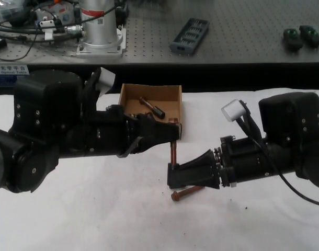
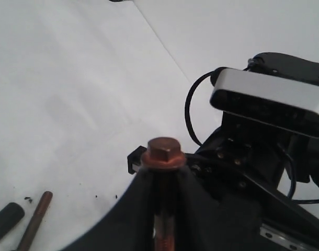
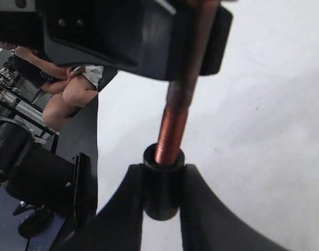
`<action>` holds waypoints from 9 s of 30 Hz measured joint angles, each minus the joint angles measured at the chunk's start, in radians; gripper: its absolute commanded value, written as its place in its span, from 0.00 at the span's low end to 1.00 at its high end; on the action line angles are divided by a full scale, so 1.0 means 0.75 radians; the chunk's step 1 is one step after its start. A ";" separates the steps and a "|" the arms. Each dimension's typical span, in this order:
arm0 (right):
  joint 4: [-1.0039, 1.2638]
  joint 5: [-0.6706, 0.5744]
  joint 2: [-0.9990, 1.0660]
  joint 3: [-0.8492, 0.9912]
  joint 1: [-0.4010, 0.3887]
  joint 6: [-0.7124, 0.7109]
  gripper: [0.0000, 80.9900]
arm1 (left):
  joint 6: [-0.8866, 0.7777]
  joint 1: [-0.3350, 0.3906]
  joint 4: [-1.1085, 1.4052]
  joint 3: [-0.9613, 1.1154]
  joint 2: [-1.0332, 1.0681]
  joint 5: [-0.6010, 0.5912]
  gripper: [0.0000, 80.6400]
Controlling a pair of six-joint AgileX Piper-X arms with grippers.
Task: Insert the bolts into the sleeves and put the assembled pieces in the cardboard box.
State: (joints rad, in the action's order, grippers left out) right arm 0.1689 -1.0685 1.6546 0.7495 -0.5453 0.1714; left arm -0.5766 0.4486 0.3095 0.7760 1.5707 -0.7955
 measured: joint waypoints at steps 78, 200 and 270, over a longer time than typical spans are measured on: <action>-0.670 0.623 0.792 1.348 0.127 0.409 0.09 | -0.047 -0.268 -0.349 0.003 -0.362 -0.200 0.03; -1.264 1.289 0.506 0.889 -0.189 1.476 0.30 | 0.315 -0.271 -0.906 0.003 -0.803 0.367 0.03; -1.332 1.160 0.421 0.810 -0.142 -1.070 0.30 | 0.315 -0.271 -0.907 0.003 -0.803 0.367 0.03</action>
State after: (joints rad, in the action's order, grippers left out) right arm -0.8302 -0.1982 1.9704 1.3566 -0.6515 -0.6310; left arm -0.3407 0.2453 -0.3707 0.7780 0.9683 -0.5200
